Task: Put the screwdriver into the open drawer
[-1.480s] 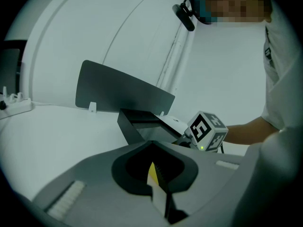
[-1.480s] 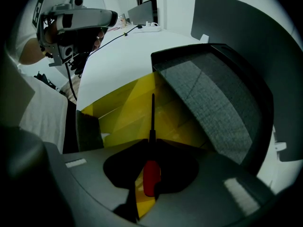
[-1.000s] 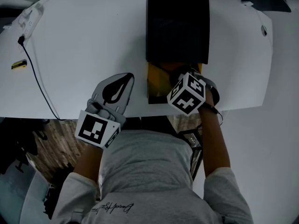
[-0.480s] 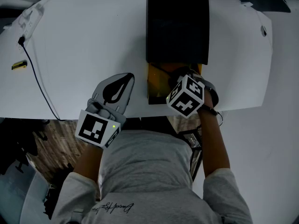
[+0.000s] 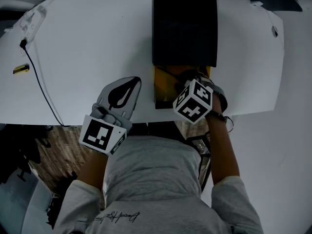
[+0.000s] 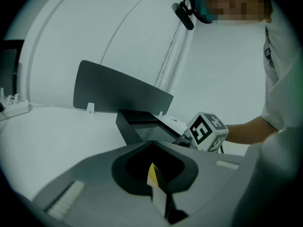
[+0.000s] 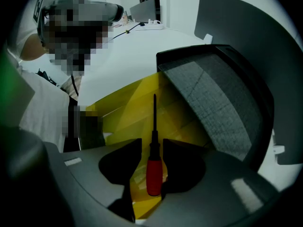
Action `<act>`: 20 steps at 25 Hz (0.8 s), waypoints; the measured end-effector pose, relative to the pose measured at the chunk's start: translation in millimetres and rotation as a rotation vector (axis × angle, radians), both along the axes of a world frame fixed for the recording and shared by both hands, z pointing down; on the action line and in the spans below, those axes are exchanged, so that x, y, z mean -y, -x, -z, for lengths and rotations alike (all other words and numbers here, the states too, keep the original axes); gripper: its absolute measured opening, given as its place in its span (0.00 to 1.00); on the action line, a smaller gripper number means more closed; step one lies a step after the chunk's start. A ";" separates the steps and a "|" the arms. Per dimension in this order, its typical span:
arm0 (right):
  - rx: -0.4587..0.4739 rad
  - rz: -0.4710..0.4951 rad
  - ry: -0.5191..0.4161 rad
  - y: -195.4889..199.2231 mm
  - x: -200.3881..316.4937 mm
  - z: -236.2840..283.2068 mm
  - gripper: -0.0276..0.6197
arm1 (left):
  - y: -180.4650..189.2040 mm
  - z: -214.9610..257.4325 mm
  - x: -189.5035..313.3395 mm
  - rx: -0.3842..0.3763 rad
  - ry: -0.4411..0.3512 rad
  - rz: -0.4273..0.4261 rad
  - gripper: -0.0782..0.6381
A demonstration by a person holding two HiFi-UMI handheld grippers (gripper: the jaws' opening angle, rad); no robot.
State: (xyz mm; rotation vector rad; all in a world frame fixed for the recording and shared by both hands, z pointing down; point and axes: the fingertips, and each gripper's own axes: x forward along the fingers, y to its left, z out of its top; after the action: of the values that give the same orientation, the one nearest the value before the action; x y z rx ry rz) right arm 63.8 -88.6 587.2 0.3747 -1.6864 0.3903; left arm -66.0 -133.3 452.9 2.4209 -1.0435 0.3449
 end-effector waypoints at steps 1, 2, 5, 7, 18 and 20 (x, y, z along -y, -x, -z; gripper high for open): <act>0.002 -0.004 -0.006 -0.3 1.7 1.0 0.29 | 0.0 0.5 0.1 -0.001 -0.001 -0.001 0.11; 0.005 -0.008 -0.011 -0.5 3.4 2.4 0.29 | -0.2 0.9 0.1 -0.001 -0.002 -0.001 0.11; 0.015 -0.016 -0.025 -1.1 6.9 7.3 0.30 | -0.6 1.6 -0.7 0.000 -0.004 -0.003 0.11; 0.029 -0.026 -0.029 -0.3 7.6 11.2 0.30 | -0.9 2.2 -1.3 0.000 -0.004 -0.005 0.11; 0.120 -0.094 -0.101 -2.0 13.7 34.6 0.30 | -6.0 18.5 -5.1 0.029 -0.037 -0.028 0.11; 0.142 -0.112 -0.114 -1.7 13.1 40.4 0.30 | -8.0 23.6 -6.3 0.033 -0.045 -0.036 0.11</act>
State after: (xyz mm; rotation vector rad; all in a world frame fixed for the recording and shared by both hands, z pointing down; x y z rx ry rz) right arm 65.5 -101.6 546.8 0.5376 -1.8359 0.4122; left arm -58.0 -127.0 429.3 2.4845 -1.0335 0.3792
